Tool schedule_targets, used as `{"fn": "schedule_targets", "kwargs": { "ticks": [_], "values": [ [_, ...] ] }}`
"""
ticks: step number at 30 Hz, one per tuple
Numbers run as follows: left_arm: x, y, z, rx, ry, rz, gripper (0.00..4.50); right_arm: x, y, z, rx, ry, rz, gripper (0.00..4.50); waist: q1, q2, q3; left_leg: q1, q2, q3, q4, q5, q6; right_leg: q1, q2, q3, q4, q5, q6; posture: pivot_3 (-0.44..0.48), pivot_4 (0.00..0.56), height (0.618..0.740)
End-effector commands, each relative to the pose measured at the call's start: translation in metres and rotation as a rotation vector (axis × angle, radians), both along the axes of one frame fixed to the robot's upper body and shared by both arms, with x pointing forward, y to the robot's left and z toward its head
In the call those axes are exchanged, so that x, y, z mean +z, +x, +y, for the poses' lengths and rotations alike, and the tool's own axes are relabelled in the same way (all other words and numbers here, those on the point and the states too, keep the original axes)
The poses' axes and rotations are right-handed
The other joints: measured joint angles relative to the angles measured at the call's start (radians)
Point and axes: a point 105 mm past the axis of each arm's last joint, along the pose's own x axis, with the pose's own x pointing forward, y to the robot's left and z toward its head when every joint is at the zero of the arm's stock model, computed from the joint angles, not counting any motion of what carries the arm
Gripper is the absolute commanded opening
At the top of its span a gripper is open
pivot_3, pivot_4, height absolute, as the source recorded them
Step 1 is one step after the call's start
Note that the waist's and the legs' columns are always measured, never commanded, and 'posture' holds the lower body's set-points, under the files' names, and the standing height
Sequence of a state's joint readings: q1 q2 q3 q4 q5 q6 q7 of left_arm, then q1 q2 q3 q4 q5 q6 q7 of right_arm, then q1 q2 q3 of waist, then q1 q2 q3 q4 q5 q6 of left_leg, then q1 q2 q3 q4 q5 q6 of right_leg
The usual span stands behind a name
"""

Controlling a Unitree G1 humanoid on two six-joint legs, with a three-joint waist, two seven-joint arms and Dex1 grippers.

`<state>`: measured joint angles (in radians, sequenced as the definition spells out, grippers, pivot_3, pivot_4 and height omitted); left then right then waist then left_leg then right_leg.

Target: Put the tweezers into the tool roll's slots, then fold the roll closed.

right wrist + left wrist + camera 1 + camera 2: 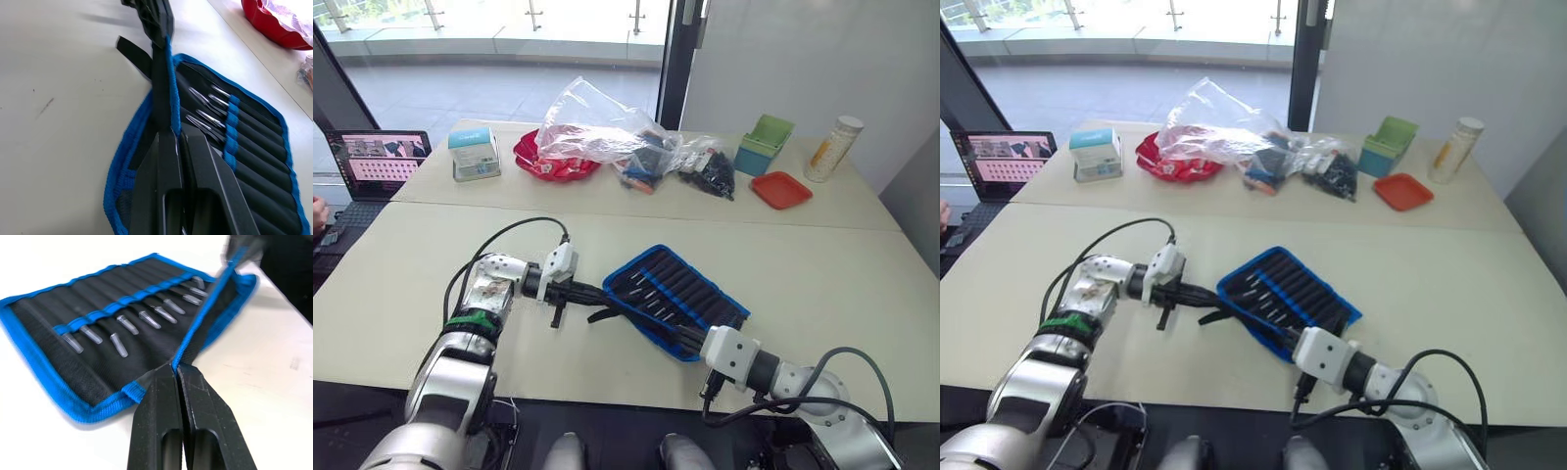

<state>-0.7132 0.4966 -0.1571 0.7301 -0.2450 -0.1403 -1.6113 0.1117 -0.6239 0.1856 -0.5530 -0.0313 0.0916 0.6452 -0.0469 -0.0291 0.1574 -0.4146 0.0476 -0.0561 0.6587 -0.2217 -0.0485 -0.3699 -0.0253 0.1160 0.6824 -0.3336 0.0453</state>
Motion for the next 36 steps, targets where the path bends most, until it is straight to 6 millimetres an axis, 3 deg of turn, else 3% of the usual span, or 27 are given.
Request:
{"fn": "schedule_targets", "kwargs": {
  "ticks": [1,4,8,15,23,30,36],
  "values": [
    [0.016,-0.017,0.006,-0.021,-0.002,-0.018,0.02,0.009,0.002,-0.005,0.019,-0.069,-0.076,0.0,0.002,0.001,0.001,0.0,0.0,0.0,0.0,0.0,0.0,0.0,0.0,0.0,0.0,0.0,0.0,0.0,0.15,0.717],
    [0.02,-0.027,0.004,-0.022,-0.004,-0.011,0.02,0.01,0.004,-0.008,0.022,-0.084,-0.085,0.0,0.008,0.001,0.001,0.0,0.0,0.0,0.001,0.0,0.0,0.0,0.0,0.0,0.0,0.0,0.0,0.0,0.15,0.717],
    [0.022,-0.061,-0.006,-0.025,-0.003,0.016,0.02,0.014,0.016,-0.018,0.024,-0.134,-0.111,0.0,0.005,0.002,0.001,0.0,0.0,0.001,0.001,0.0,0.0,0.001,-0.001,0.0,0.0,0.0,0.0,0.0,0.15,0.717],
    [0.017,-0.085,-0.021,0.04,0.016,0.066,0.02,0.01,0.027,-0.023,0.08,-0.271,-0.208,0.0,0.005,0.004,0.003,0.0,0.0,0.001,0.001,0.0,0.0,0.001,0.0,0.001,0.0,0.0,0.0,0.0,0.15,0.717],
    [0.004,-0.074,-0.037,0.184,0.027,0.043,0.02,0.012,0.047,-0.037,0.102,-0.411,-0.365,0.0,0.009,0.005,0.004,0.001,0.0,0.001,0.002,0.0,0.0,0.001,-0.001,0.001,0.0,0.0,0.0,0.0,0.15,0.717],
    [0.005,-0.058,-0.033,0.242,0.027,0.028,0.02,0.018,0.042,-0.039,0.095,-0.308,-0.289,0.0,0.009,0.005,0.004,0.001,-0.001,0.001,0.002,0.0,0.0,0.001,-0.001,0.001,0.0,0.0,0.0,0.0,0.15,0.717],
    [0.009,-0.048,-0.049,0.21,0.001,0.025,0.02,0.019,0.036,-0.047,0.071,-0.319,-0.276,0.0,0.016,0.006,0.004,0.001,-0.001,0.001,0.002,0.0,0.0,0.001,-0.002,0.001,0.0,0.0,0.0,0.0,0.15,0.717]
  ]
}}
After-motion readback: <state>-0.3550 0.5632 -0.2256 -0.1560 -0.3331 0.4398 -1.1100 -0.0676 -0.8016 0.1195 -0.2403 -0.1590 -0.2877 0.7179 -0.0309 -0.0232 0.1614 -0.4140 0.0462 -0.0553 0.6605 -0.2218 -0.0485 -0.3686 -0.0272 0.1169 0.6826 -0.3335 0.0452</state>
